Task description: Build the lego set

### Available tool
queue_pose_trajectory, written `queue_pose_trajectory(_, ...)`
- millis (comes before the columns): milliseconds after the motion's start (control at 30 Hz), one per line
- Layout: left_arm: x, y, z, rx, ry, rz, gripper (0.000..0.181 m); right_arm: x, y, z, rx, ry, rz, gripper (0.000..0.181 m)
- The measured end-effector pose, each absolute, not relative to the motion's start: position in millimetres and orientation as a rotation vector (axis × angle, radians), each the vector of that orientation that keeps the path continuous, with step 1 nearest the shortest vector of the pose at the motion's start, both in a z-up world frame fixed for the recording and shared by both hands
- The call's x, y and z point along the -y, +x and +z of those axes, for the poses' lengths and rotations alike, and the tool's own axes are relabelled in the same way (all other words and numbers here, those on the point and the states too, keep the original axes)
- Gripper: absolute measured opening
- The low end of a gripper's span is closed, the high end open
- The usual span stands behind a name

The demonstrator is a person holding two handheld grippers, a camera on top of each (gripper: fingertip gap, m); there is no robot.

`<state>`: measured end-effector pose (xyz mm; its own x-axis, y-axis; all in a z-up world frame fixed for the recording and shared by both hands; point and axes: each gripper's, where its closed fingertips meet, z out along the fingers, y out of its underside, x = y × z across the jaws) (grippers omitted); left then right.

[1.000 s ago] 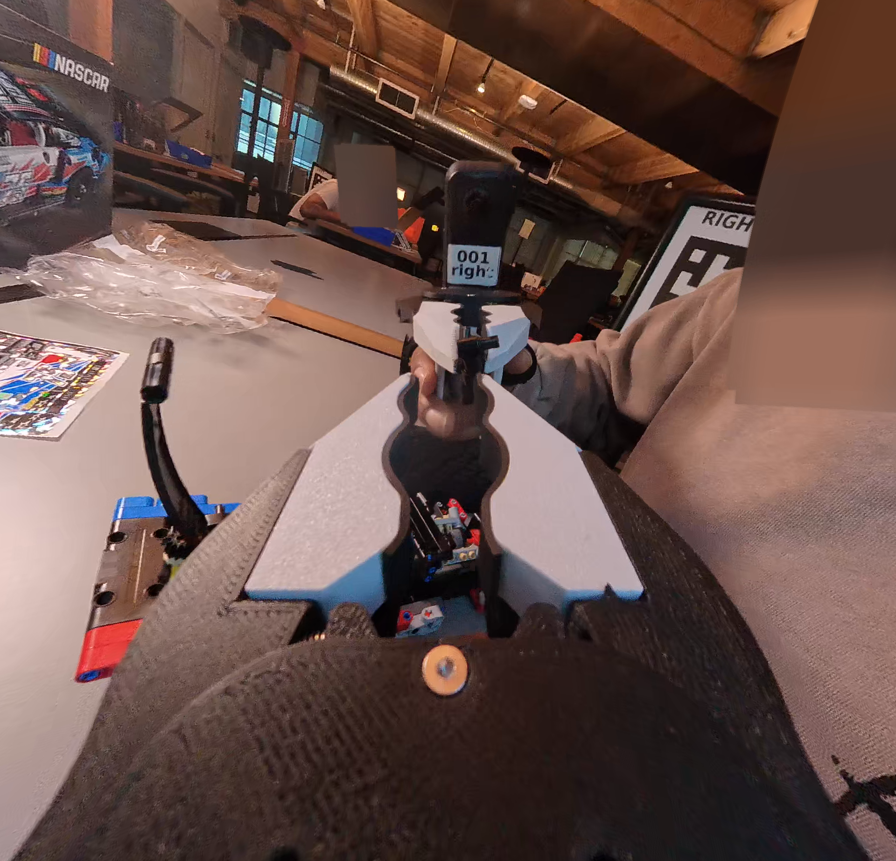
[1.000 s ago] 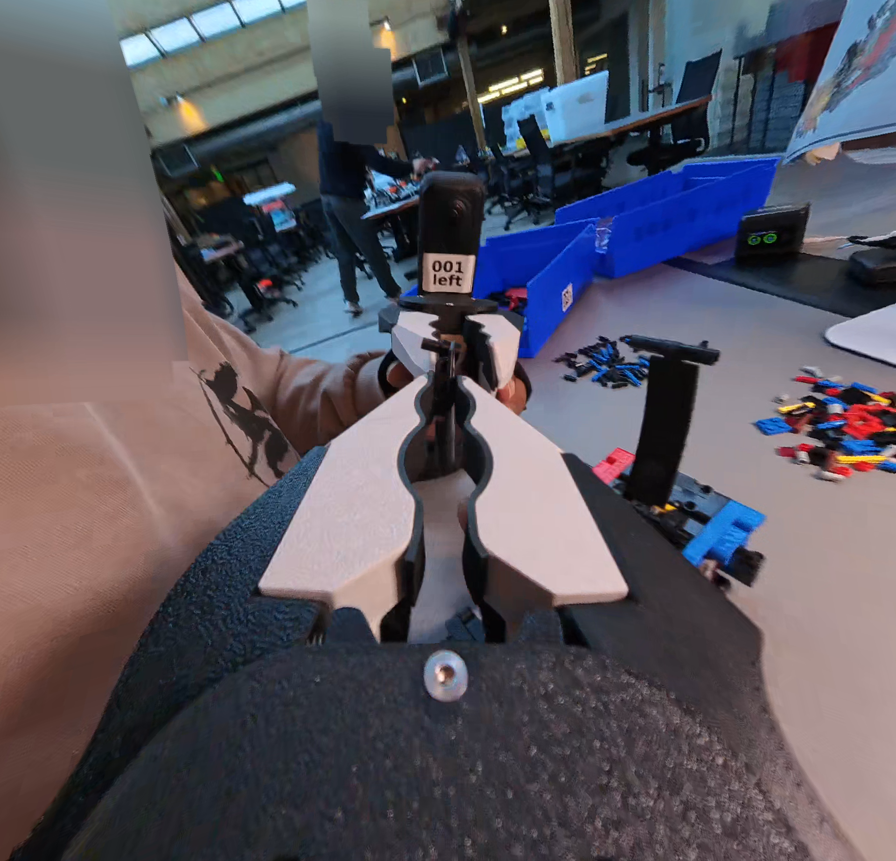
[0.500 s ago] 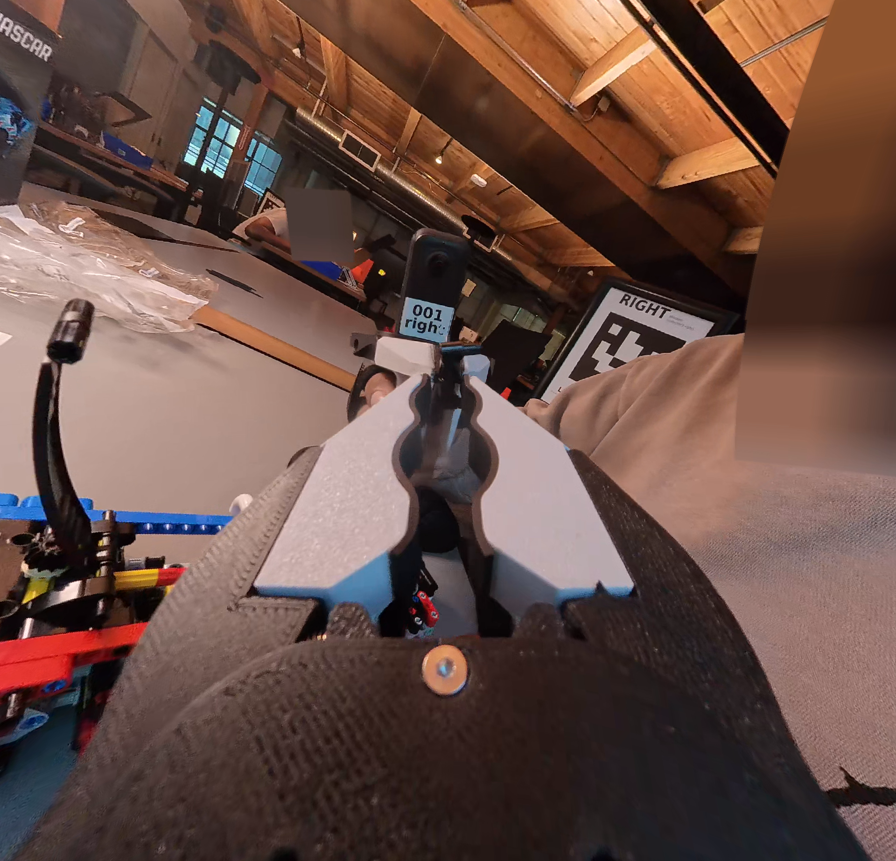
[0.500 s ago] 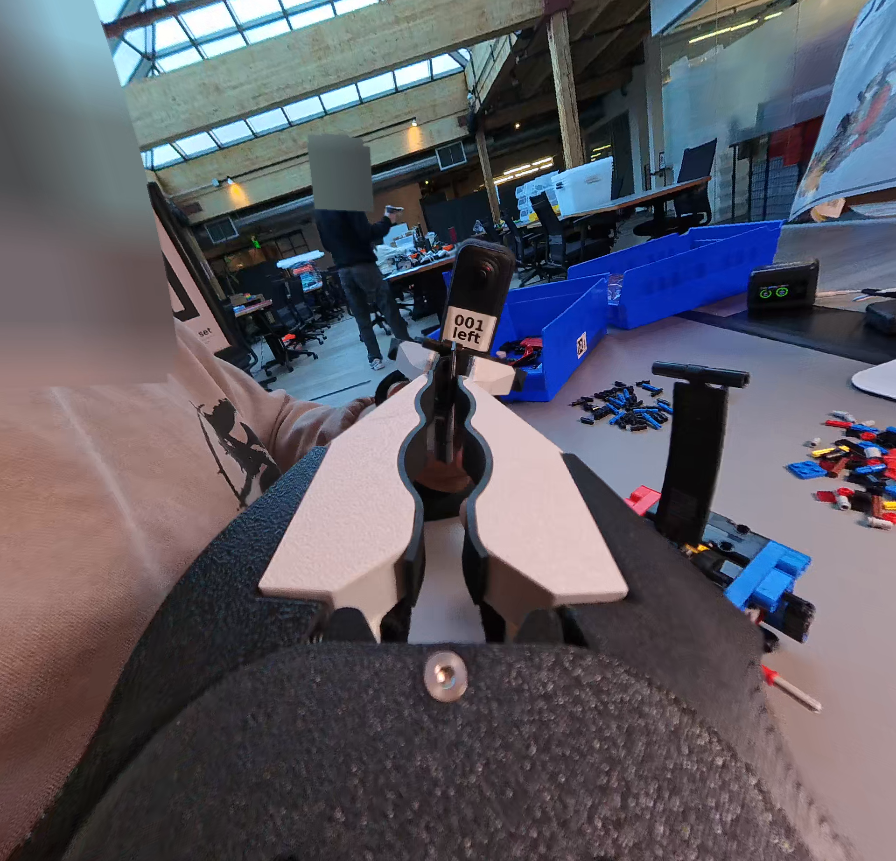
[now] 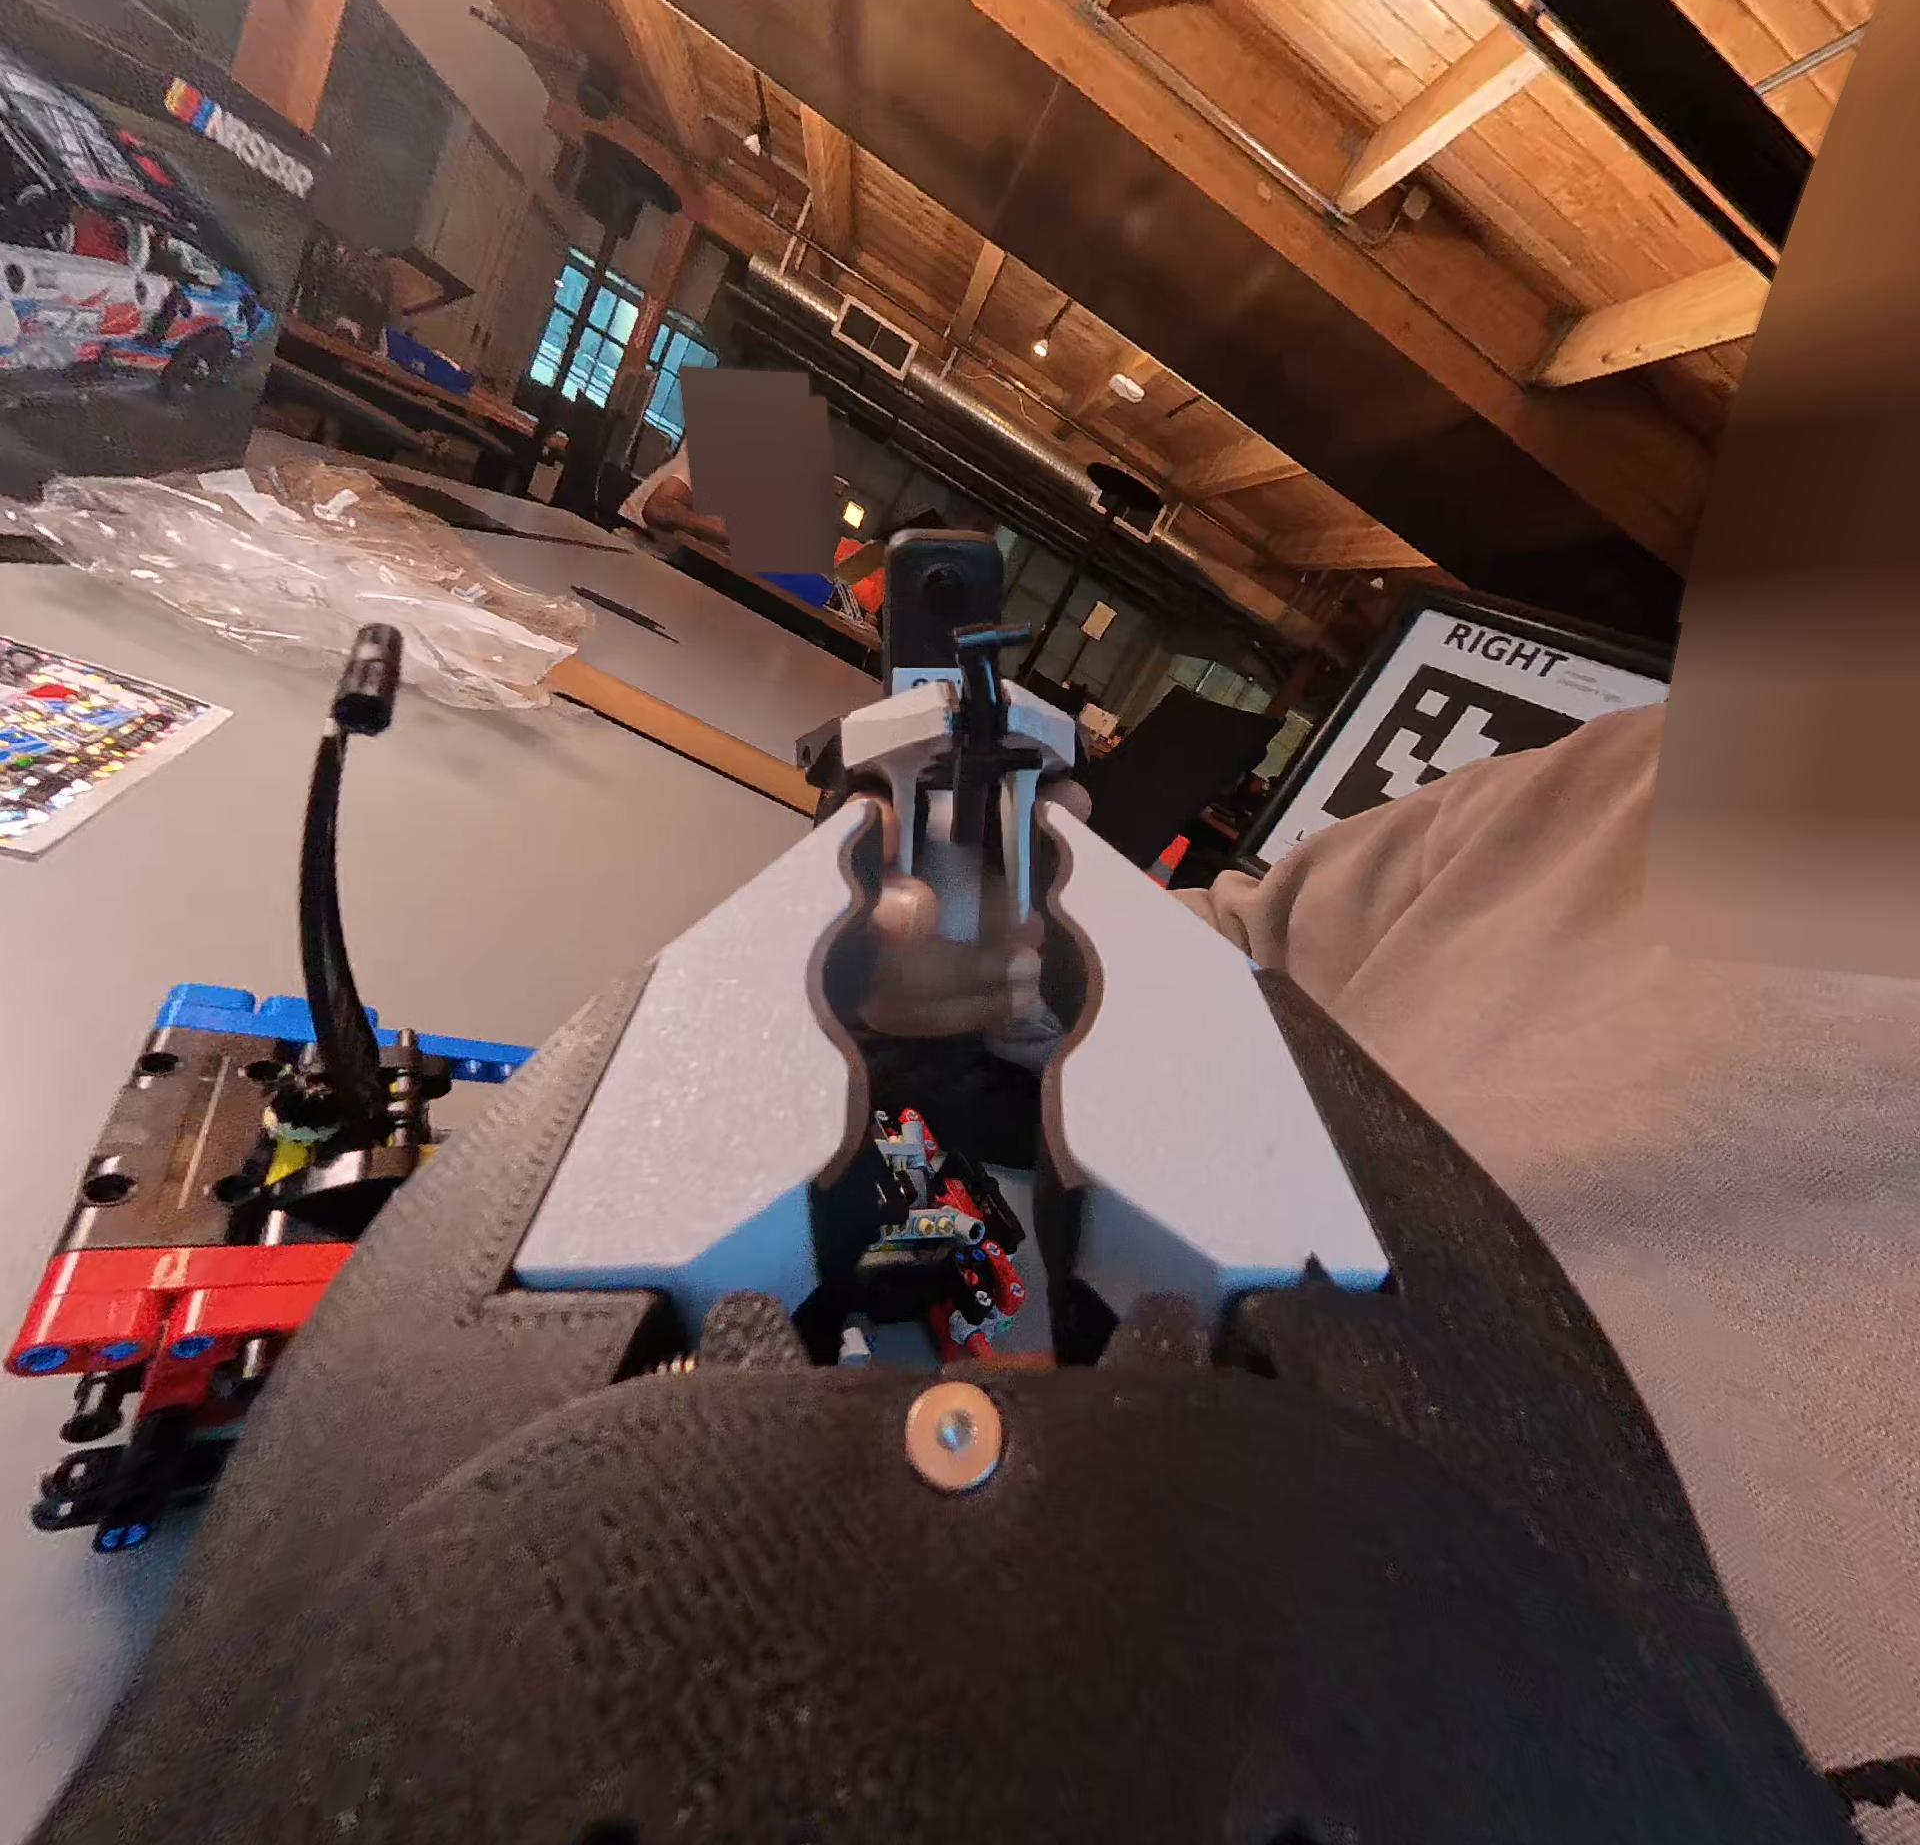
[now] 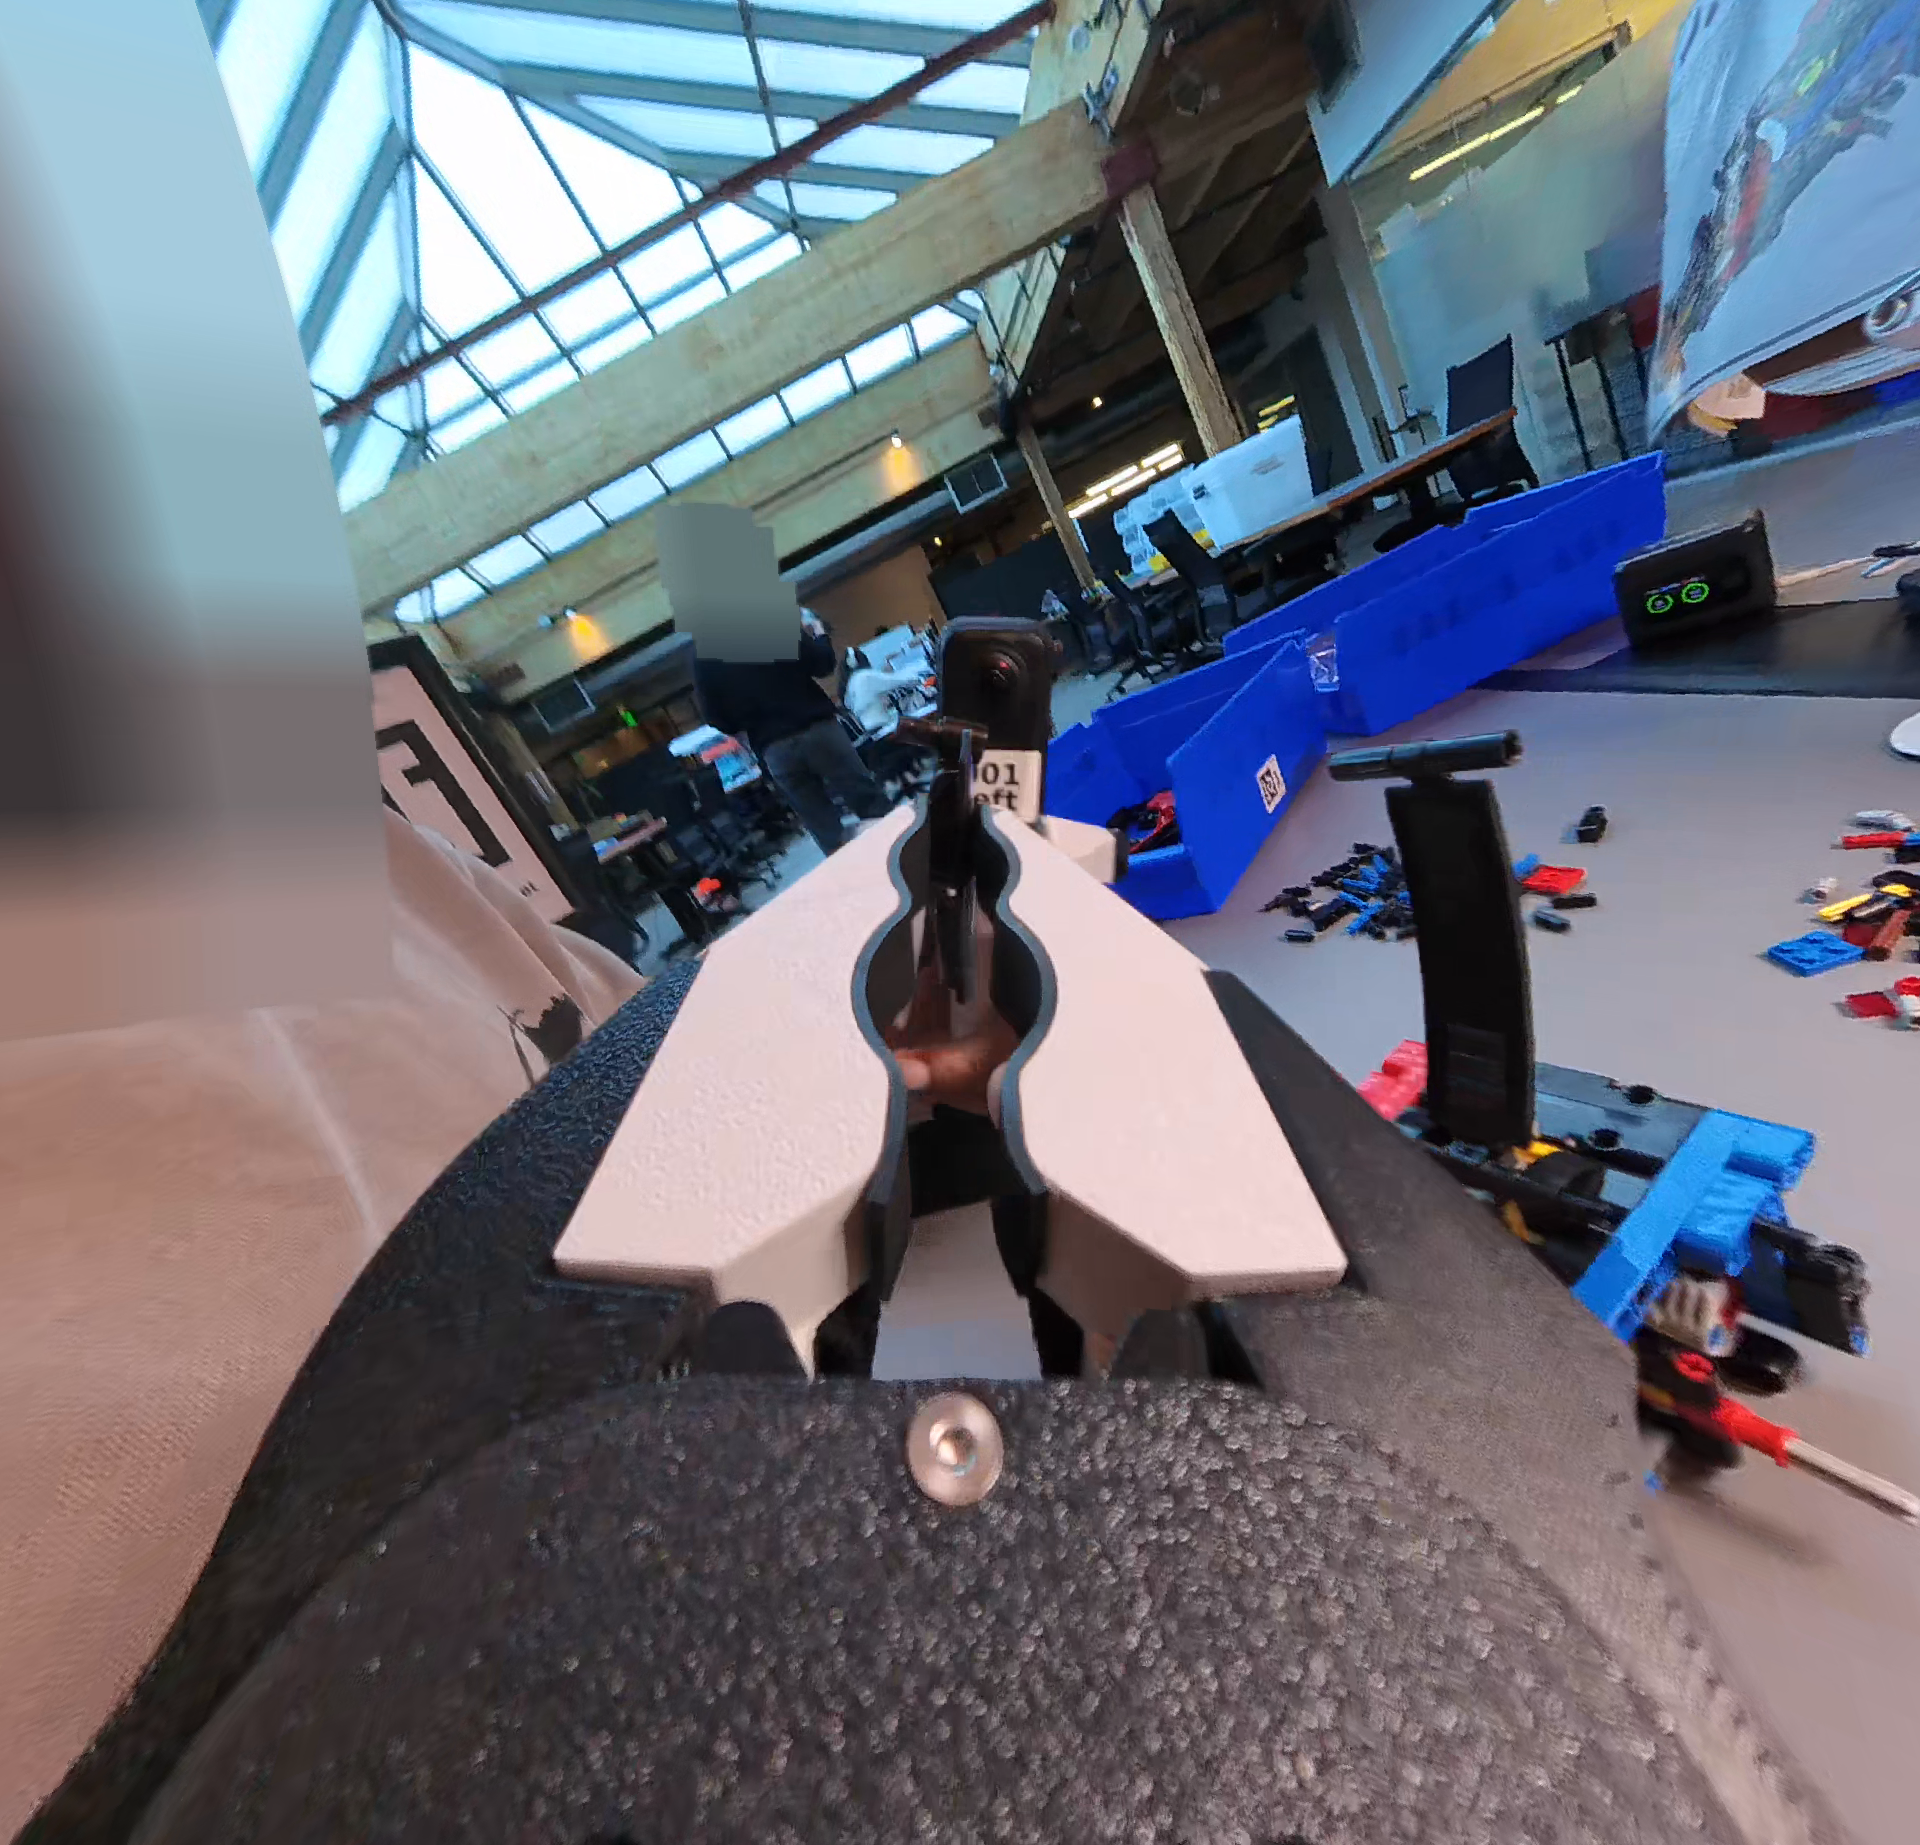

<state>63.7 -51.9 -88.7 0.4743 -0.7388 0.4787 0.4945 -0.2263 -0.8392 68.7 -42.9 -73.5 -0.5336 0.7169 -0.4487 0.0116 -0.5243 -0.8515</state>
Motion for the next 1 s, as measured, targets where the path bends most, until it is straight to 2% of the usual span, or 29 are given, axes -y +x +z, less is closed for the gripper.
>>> queue_pose_trajectory(167,44.6,89.3,-91.7,-0.258,-1.43,-1.172,0.027,41.2,63.9,-68.7,1.024,-1.128,2.217,0.005)
queue_pose_trajectory(200,41.6,91.1,-91.0,-0.249,-1.438,-1.16,0.024,42.8,62.2,-69.9,1.019,-1.113,2.207,0.005)
queue_pose_trajectory(267,35.8,90.9,-93.3,-0.239,-1.469,-1.117,0.005,45.7,58.8,-74.3,1.029,-1.093,2.167,0.005)
queue_pose_trajectory(400,37.1,90.6,-102.3,-0.331,-1.553,-0.996,0.005,45.7,61.6,-79.8,1.127,-1.072,2.106,0.007)
queue_pose_trajectory(500,40.1,90.7,-108.6,-0.408,-1.627,-0.915,0.005,50.2,69.0,-78.3,1.279,-1.035,2.077,0.017)
queue_pose_trajectory(633,41.4,93.0,-109.3,-0.466,-1.673,-0.86,0.005,50.6,67.2,-79.8,1.426,-1.052,1.981,0.016)
queue_pose_trajectory(733,41.5,94.9,-109.7,-0.483,-1.692,-0.842,0.005,53.5,66.0,-79.1,1.461,-1.04,1.953,0.007)
queue_pose_trajectory(1000,41.4,92.1,-112.9,-0.499,-1.721,-0.691,0.005,55.0,63.1,-81.1,1.417,-0.892,1.727,0.006)
